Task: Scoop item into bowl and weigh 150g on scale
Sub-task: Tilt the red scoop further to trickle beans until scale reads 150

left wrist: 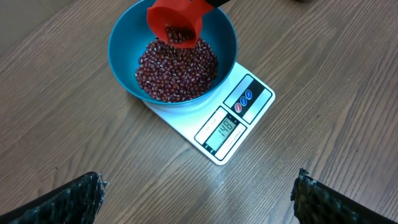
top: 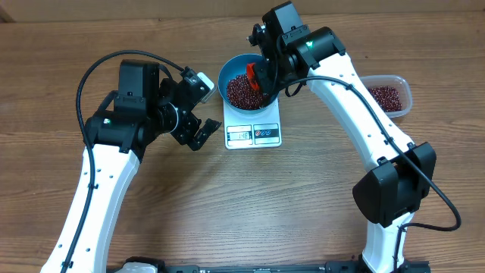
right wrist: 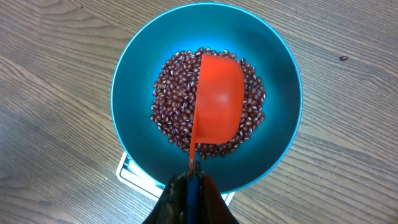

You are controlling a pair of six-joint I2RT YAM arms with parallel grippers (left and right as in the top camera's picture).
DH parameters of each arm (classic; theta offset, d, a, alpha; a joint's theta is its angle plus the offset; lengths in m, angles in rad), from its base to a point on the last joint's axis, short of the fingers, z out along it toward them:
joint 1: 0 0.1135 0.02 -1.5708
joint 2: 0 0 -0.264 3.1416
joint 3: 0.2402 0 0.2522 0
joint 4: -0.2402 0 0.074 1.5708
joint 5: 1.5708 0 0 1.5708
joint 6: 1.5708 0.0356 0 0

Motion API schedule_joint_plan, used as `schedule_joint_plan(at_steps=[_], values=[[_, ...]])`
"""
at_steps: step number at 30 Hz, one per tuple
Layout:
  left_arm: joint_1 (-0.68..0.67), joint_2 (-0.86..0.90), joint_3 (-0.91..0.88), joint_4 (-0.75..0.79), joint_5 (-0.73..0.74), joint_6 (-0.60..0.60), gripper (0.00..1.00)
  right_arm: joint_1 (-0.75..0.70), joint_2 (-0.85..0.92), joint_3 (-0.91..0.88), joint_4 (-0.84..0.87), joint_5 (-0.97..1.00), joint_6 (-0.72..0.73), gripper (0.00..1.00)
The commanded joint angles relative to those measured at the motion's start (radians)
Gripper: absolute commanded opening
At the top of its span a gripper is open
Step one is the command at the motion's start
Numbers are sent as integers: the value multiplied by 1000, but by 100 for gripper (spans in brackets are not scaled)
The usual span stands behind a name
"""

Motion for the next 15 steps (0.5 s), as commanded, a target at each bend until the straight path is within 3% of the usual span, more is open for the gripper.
schedule_joint_plan(at_steps=[1, 15], values=[[4, 4, 21, 3, 5, 11, 99, -2, -44, 36, 7, -5, -9, 4], [4, 5, 21, 3, 5, 11, 99, -2, -44, 36, 10, 27, -77, 4]])
